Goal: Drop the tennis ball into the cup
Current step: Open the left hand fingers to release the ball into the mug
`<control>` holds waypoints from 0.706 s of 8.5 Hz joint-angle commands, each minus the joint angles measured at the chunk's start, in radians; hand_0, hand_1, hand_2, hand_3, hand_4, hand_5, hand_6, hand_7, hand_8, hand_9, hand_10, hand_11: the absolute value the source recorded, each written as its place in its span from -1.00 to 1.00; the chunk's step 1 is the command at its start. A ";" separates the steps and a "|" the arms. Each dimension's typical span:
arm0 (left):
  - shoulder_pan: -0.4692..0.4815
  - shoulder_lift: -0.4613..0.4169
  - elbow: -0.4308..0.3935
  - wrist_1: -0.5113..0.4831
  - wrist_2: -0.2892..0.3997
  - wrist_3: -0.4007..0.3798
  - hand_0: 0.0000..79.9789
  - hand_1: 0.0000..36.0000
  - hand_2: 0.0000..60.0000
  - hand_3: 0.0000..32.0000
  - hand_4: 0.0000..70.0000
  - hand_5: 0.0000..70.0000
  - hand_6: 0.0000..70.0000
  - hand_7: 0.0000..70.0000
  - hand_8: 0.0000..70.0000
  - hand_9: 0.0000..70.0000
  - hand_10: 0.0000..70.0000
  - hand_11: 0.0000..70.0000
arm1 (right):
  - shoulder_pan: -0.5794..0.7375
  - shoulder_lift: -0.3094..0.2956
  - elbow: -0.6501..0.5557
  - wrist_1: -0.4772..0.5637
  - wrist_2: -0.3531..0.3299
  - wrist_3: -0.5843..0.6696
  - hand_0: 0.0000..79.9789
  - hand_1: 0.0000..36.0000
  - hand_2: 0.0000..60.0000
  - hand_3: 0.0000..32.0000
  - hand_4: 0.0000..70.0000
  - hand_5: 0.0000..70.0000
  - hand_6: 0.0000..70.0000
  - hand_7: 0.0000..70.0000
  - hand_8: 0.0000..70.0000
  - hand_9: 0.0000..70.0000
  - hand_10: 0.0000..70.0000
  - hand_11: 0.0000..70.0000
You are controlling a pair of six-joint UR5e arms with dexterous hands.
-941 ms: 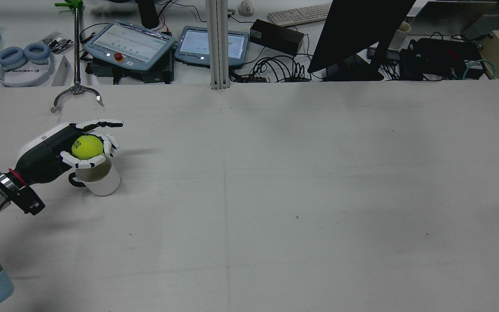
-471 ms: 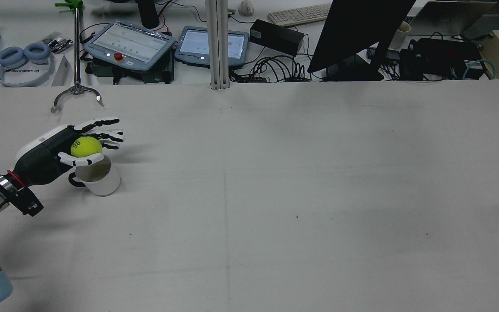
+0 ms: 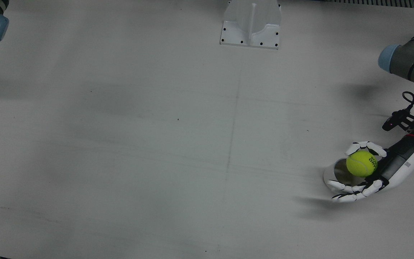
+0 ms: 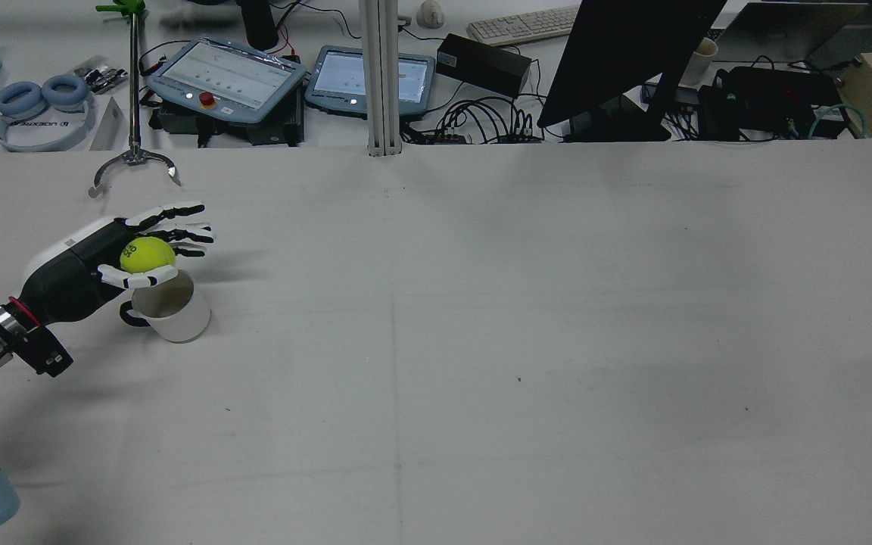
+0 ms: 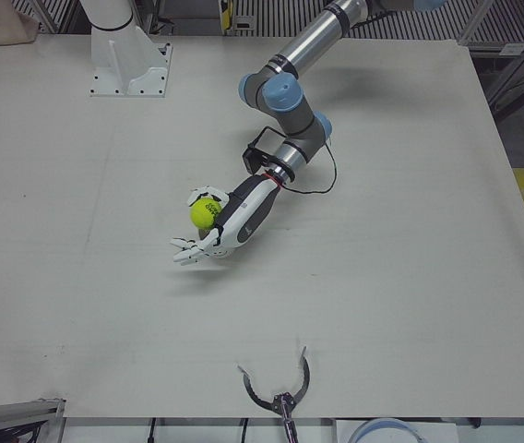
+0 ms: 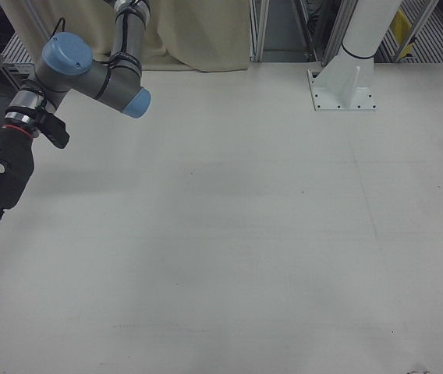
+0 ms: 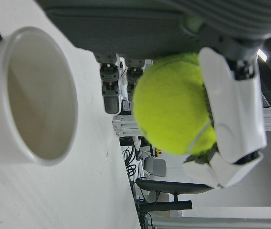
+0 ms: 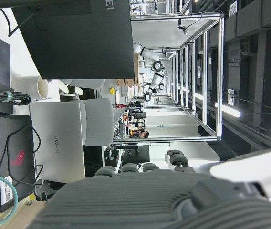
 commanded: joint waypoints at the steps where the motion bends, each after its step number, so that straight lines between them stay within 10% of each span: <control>1: -0.002 0.001 0.001 -0.003 0.005 -0.003 0.22 0.23 0.58 -1.00 -0.70 -0.58 0.24 -0.49 -0.52 -0.60 -0.51 -0.24 | 0.000 0.000 0.000 0.000 0.000 0.000 -1.00 -1.00 -1.00 -1.00 -1.00 -1.00 -1.00 -1.00 -1.00 -1.00 -1.00 -1.00; 6: -0.013 0.010 0.005 0.001 0.005 -0.026 0.45 0.42 -0.29 -1.00 -0.64 -0.57 0.03 -0.37 -0.55 -0.56 -0.48 -0.18 | 0.000 0.000 0.000 0.000 0.000 0.000 -1.00 -1.00 -1.00 -1.00 -1.00 -1.00 -1.00 -1.00 -1.00 -1.00 -1.00 -1.00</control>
